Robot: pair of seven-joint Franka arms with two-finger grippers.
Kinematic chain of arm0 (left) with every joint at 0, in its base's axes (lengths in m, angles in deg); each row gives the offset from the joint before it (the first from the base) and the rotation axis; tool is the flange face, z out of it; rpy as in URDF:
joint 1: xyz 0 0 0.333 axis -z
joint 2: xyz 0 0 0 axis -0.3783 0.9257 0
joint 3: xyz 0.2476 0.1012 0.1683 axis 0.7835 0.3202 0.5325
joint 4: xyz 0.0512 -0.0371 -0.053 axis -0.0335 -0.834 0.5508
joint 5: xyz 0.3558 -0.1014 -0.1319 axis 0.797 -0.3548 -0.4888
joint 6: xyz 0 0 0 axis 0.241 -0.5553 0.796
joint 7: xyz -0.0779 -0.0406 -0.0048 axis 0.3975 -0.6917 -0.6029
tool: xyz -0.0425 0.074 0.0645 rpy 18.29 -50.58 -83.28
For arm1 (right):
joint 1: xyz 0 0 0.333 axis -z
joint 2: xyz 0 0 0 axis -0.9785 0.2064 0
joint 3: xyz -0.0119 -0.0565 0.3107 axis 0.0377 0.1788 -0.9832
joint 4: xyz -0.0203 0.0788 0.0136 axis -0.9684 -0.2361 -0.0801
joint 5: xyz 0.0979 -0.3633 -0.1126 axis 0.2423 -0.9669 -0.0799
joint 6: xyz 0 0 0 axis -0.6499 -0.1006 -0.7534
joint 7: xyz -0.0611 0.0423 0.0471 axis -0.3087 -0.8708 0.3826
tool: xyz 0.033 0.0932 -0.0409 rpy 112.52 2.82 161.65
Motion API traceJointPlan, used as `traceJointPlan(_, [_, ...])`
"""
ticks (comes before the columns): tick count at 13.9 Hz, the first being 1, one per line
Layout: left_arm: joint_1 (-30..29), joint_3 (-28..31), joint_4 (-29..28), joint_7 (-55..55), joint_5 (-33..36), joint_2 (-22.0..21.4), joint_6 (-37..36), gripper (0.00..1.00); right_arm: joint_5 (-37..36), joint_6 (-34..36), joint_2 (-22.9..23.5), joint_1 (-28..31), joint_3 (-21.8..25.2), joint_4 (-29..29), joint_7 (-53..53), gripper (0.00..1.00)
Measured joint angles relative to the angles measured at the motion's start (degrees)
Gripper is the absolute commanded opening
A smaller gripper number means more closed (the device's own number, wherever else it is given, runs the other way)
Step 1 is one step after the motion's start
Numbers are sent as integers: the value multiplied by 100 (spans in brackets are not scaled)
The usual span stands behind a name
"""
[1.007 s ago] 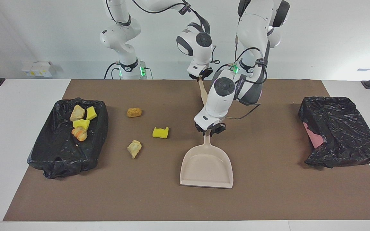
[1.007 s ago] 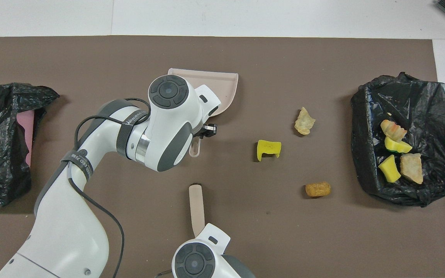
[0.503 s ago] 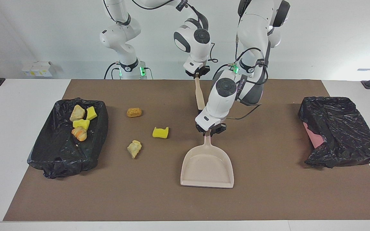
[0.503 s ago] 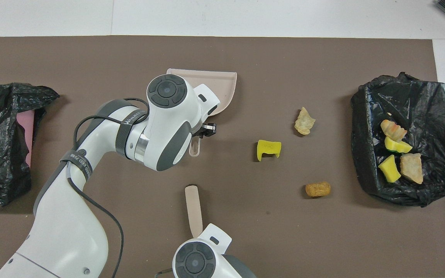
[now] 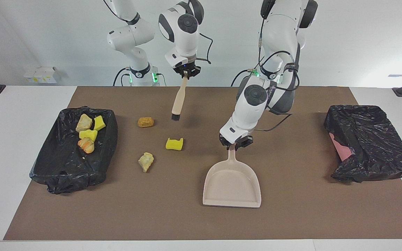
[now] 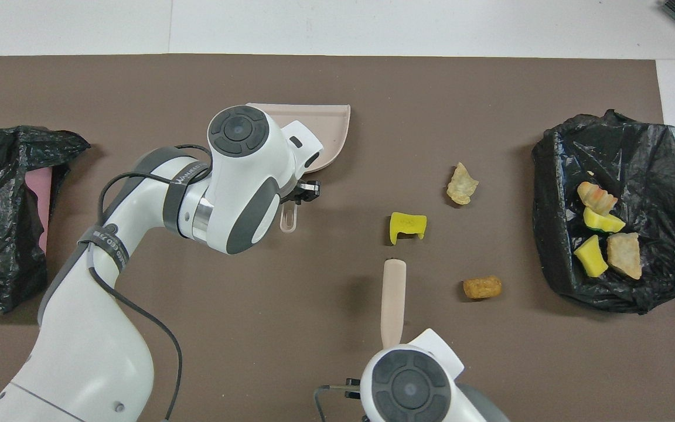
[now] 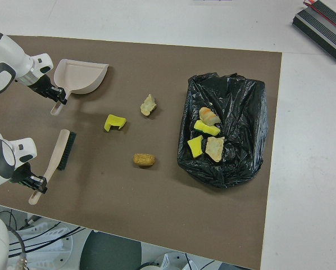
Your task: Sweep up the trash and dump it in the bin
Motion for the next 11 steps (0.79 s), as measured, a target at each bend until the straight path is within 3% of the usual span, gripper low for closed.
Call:
traceJointPlan(7, [-753, 68, -95, -3971, 73, -749, -1173, 0, -291, 42, -564, 1380, -5, 1111, 340, 0])
traceJointPlan(11, [-878, 74, -845, -5749, 735, -1343, -1248, 0, -292, -177, -751, 2014, -5, 1545, 904, 0])
